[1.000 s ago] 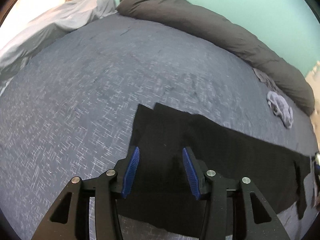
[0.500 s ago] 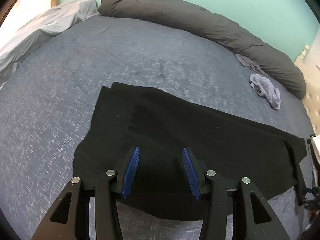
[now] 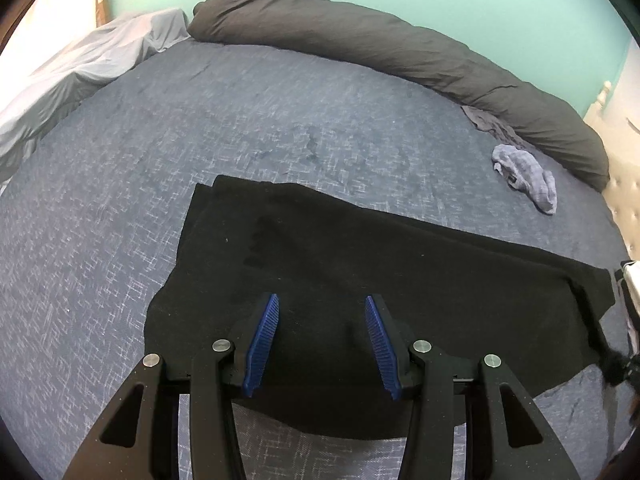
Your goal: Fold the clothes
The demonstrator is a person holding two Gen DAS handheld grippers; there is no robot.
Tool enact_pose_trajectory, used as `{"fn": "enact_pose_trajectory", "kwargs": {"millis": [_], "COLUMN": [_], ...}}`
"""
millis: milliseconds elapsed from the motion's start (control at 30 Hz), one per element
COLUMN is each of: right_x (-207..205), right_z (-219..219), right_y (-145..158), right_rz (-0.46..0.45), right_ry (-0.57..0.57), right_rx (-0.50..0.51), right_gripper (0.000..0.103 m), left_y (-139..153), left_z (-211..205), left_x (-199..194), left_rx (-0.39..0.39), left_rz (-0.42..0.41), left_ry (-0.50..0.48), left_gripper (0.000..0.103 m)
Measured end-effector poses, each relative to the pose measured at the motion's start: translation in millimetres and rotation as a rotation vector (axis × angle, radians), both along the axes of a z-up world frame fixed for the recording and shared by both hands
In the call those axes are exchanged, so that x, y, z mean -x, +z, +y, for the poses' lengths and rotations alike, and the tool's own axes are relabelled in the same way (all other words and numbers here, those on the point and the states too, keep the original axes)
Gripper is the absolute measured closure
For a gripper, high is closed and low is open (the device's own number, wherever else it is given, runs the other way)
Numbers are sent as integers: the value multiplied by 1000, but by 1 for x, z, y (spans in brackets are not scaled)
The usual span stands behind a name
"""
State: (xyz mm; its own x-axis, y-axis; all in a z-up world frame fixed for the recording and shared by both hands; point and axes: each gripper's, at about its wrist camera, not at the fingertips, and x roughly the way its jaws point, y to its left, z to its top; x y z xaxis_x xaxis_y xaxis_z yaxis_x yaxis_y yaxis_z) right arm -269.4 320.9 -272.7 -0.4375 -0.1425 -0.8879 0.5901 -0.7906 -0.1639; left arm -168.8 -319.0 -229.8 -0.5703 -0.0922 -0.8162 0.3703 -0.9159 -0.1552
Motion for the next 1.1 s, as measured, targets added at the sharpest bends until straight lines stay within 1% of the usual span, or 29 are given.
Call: {"fn": "enact_pose_trajectory", "kwargs": {"millis": [200, 333, 467, 633, 700, 833, 867, 933, 967, 1067, 1100], "right_x": [65, 111, 145, 186, 203, 222, 224, 226, 225, 218, 215], "right_z": [24, 32, 32, 24, 20, 14, 14, 15, 19, 46, 55], "right_y": [38, 48, 49, 38, 28, 13, 10, 7, 7, 14, 16], "right_rz": [65, 74, 75, 11, -26, -43, -40, -5, 6, 17, 19], "right_ry": [-76, -118, -122, -134, -145, -173, -179, -189, -201, -264, -289], "right_rx": [33, 28, 14, -16, -28, -10, -13, -20, -4, 126, 170], "right_gripper": [99, 99, 99, 99, 99, 99, 97, 77, 74, 65, 60], "left_y": [-7, -9, -10, -11, -12, -17, -18, -21, -23, -29, -30], "left_z": [-6, -8, -10, -11, -10, -6, -5, -2, -1, 2, 3], "left_x": [4, 6, 8, 11, 12, 13, 14, 14, 14, 15, 16], "left_rx": [-25, -24, -6, 16, 16, 13, 10, 7, 5, -5, -8], "left_rz": [8, 5, 2, 2, 2, 1, 0, 1, 1, 0, 0], "left_ry": [27, 33, 27, 15, 11, 0, -4, -11, -14, -19, -20], "left_gripper": [54, 54, 54, 54, 54, 54, 54, 54, 54, 54, 54]}}
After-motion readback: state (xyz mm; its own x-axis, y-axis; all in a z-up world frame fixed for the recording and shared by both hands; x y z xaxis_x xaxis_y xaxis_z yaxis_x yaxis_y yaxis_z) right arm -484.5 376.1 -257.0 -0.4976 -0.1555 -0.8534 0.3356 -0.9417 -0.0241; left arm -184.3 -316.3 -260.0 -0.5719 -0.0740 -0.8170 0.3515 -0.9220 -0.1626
